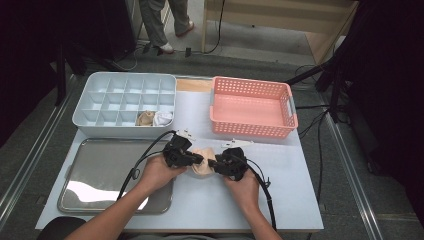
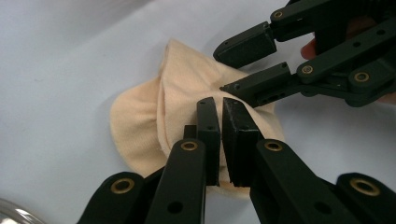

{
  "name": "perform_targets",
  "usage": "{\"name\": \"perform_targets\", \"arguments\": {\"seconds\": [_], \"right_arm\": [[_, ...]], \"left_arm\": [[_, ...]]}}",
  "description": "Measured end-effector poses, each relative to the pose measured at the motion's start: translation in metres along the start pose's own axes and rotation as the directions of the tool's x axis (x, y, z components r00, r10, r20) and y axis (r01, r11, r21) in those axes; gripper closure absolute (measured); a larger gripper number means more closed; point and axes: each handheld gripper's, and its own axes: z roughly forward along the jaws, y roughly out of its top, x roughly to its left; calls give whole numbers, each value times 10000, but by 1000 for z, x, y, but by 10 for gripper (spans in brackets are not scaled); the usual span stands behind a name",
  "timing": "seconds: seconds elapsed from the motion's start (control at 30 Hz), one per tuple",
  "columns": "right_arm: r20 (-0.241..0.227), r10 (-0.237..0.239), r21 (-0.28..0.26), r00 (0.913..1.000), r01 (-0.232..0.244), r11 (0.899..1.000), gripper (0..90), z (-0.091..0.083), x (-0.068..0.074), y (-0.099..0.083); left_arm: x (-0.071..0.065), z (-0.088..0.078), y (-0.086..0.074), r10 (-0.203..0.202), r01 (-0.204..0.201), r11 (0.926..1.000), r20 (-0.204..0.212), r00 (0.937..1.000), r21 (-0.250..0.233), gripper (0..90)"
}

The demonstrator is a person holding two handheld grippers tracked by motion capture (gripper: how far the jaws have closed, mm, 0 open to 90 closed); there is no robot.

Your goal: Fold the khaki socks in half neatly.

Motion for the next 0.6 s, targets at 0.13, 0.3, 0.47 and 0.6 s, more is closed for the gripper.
{"name": "perform_targets", "arguments": {"seconds": [0.13,0.3,0.47,0.6], "right_arm": [[-88,-129,-134,9999,128,9998,763,1,1,-2],[84,-283,-8,9996,283,9996,843,-3,5,2],[-129,-318,-499,9994,311,9983,844,-13,8,7],[-525,-369,-770,9979,328,9965,839,-17,12,7]], "left_arm": [[2,3,-2,-108,110,9999,-113,9999,98,866],[4,6,-4,-180,183,9997,-159,9997,190,875],[5,7,-5,-241,243,9996,-170,9996,131,883],[7,7,-5,-243,246,9995,-145,9996,182,888]]}}
